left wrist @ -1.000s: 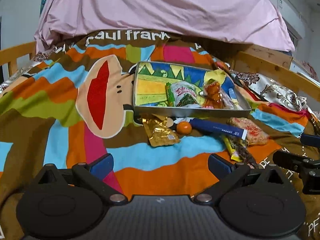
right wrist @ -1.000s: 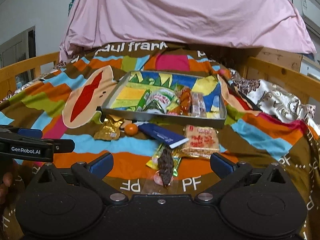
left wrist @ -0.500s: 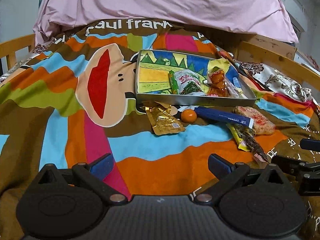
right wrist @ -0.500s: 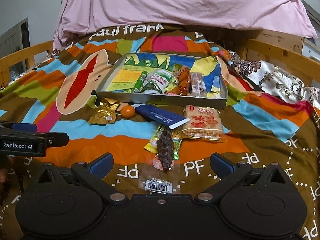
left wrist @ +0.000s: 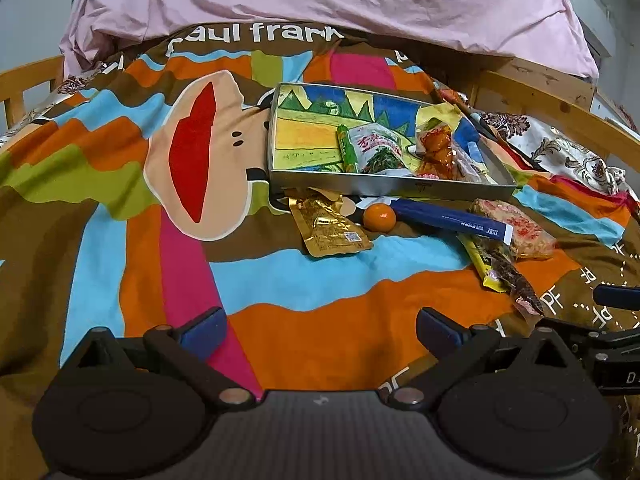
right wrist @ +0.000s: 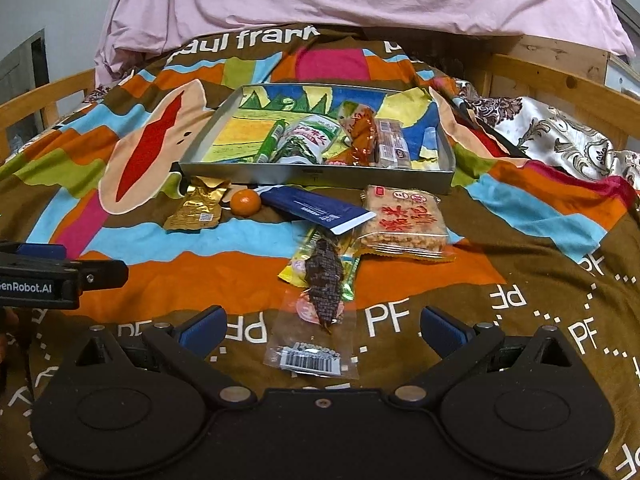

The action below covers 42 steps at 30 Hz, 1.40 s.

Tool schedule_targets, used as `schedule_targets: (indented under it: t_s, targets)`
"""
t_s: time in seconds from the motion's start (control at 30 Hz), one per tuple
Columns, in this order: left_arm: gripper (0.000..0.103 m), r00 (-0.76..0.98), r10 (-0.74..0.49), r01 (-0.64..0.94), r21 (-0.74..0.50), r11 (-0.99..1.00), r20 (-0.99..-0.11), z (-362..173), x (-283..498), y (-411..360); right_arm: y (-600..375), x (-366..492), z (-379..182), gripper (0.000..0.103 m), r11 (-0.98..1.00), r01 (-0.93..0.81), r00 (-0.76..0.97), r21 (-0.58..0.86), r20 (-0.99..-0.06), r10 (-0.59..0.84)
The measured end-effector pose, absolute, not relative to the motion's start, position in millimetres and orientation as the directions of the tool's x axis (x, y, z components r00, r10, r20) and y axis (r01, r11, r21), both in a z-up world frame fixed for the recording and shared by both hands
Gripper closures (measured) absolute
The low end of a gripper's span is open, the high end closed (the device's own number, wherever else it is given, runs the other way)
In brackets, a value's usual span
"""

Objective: Organize snacks
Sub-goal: 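Move both tools above the loose snacks beside the tray, then lower the left tool onto the gold foil pouch while the right tool lowers onto the dark jerky pack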

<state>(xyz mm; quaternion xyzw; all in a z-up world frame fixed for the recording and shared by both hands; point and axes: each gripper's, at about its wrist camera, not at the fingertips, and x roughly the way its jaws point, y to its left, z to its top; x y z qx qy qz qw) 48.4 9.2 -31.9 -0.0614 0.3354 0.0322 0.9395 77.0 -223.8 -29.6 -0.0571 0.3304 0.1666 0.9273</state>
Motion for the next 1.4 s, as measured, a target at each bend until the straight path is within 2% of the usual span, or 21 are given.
schedule_targets:
  t_s: [0.6, 0.93, 1.4]
  targets:
    - [0.000, 0.764, 0.001, -0.081, -0.094, 0.992, -0.645, -38.8, 56.2, 10.4, -240.6, 108.8, -42.6, 0.001, 0.940, -0.327, 0.720, 0.101, -0.617, 0.317]
    - [0.000, 0.761, -0.026, -0.051, -0.100, 0.994, -0.648, -39.1, 104.7, 10.3, -227.0, 122.8, -47.2, 0.001, 0.889, -0.442, 0.689, 0.121, -0.589, 0.423]
    - [0.001, 0.717, -0.058, -0.016, -0.098, 0.995, -0.695, -56.8, 189.3, 10.0, -224.1, 127.6, -56.6, 0.032, 0.883, -0.449, 0.661, 0.137, -0.614, 0.431]
